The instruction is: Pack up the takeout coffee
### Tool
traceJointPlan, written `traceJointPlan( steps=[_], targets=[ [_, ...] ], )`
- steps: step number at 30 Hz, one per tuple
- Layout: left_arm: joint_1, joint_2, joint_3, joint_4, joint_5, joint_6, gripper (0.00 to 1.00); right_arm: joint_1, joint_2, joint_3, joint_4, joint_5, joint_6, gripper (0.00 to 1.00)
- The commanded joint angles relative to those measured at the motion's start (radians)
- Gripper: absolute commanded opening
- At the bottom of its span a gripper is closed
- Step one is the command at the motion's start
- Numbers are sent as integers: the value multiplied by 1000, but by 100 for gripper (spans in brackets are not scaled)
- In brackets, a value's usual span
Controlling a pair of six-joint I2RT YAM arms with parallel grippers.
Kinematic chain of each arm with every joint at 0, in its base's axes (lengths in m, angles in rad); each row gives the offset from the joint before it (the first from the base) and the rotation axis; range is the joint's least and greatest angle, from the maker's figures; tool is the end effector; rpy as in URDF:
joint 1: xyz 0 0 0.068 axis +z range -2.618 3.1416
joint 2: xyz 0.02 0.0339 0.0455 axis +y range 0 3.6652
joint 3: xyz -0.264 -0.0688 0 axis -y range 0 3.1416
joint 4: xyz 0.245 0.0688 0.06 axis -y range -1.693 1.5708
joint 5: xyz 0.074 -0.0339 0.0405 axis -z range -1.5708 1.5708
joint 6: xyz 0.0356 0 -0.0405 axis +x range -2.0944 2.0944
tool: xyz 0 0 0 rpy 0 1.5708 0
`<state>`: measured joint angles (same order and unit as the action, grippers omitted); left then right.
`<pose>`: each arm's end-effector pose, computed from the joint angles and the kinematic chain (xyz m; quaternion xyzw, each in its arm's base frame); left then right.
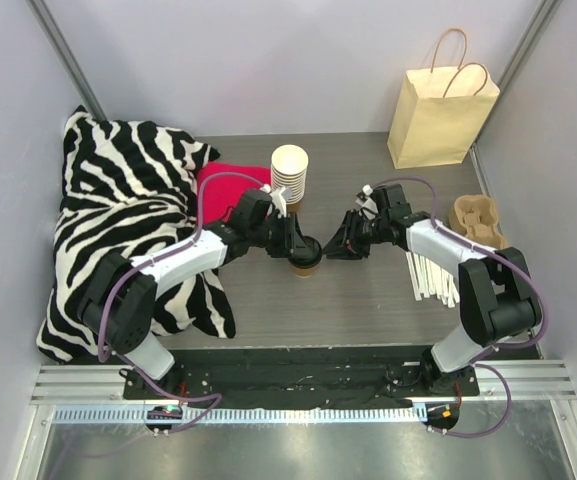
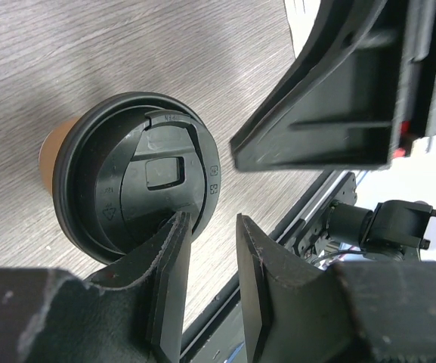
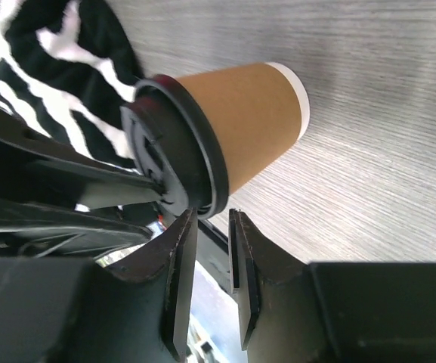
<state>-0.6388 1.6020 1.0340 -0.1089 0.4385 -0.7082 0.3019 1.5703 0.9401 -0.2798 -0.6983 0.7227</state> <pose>0.2719 -0.2207 0.2296 0.0634 0.8829 -0.4164 0.2074 0.2943 0.1156 0.2016 0.0771 0.8924 0.4315 0.1071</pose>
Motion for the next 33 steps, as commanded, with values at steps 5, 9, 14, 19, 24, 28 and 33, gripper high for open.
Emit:
traceJointPlan(
  steps=[5, 9, 14, 19, 24, 28, 33],
  targets=[
    [7, 30, -3, 2, -20, -2, 35, 20, 56, 43, 2, 16, -58, 31],
    [7, 30, -3, 2, -23, 1, 35, 19, 95, 52, 11, 23, -62, 30],
    [8, 26, -8, -3, -4, 1, 35, 19, 137, 78, -5, 26, -80, 21],
    [10, 3, 0, -3, 40, -7, 35, 19, 142, 137, -62, 14, -132, 11],
    [11, -23, 17, -14, 72, -14, 37, 19, 148, 172, -88, -20, -155, 1],
    [39, -63, 28, -28, 100, -23, 43, 19, 151, 186, -99, -41, -147, 1],
    [119, -172, 6, -78, 91, -8, 47, 19, 155, 193, -121, -63, -146, 1]
  ],
)
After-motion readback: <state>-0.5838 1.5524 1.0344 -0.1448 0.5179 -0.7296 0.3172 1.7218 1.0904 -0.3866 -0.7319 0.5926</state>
